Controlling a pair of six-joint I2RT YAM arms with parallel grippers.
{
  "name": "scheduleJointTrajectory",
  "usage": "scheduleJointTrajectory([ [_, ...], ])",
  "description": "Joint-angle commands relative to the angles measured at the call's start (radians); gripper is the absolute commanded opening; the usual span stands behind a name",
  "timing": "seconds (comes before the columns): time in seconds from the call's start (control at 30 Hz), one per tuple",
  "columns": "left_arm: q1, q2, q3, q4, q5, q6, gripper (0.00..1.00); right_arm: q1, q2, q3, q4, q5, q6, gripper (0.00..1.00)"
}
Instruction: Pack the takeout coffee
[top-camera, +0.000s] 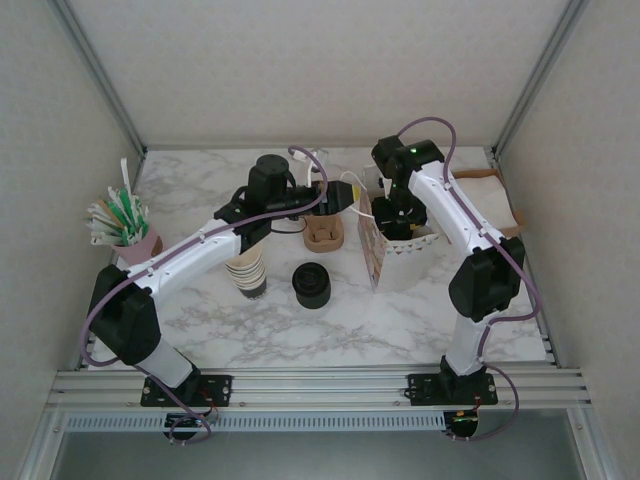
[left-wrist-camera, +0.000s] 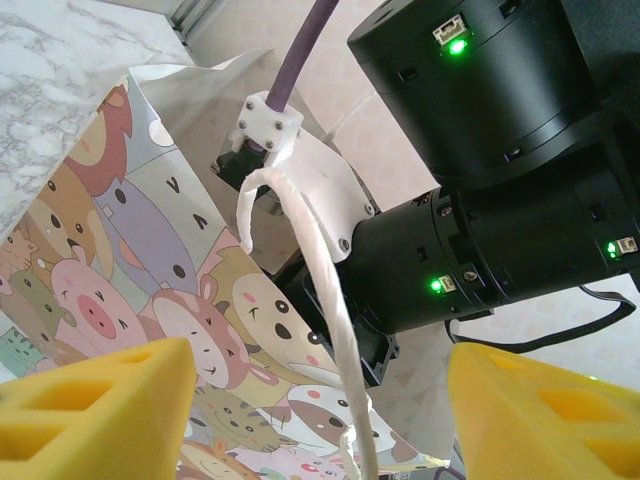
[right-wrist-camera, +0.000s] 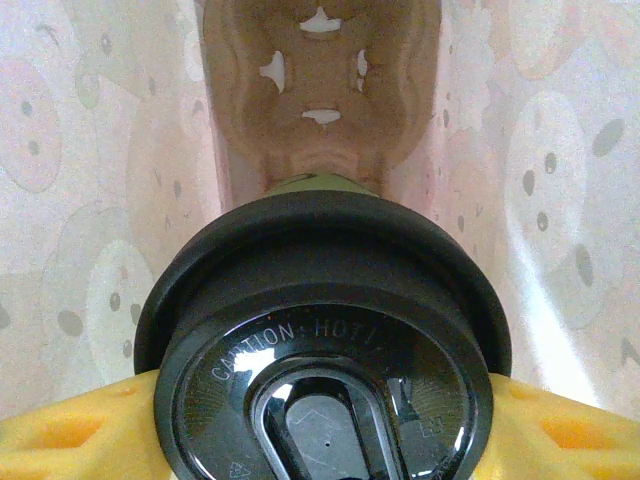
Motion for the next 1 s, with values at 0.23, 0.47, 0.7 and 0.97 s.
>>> scheduleJointTrajectory([
  [0.23, 0.005, -0.028, -0.006, 0.013, -0.009, 0.001, 0.67, 0.001, -0.016, -0.008, -0.015, -0.009, -0.005, 0.69],
  [0.47, 0.006, -0.026, -0.005, 0.014, -0.011, 0.001, 0.67, 0.001, -0.013, 0.002, -0.042, 0.004, 0.001, 0.69],
  [0.7, 0.005, -0.022, -0.011, 0.021, -0.015, -0.007, 0.67, 0.002, -0.028, 0.007, -0.084, 0.013, 0.003, 0.69],
  [0.97, 0.005, -0.023, -0.017, 0.028, -0.016, -0.005, 0.67, 0.002, -0.006, 0.006, -0.104, 0.014, -0.003, 0.69],
])
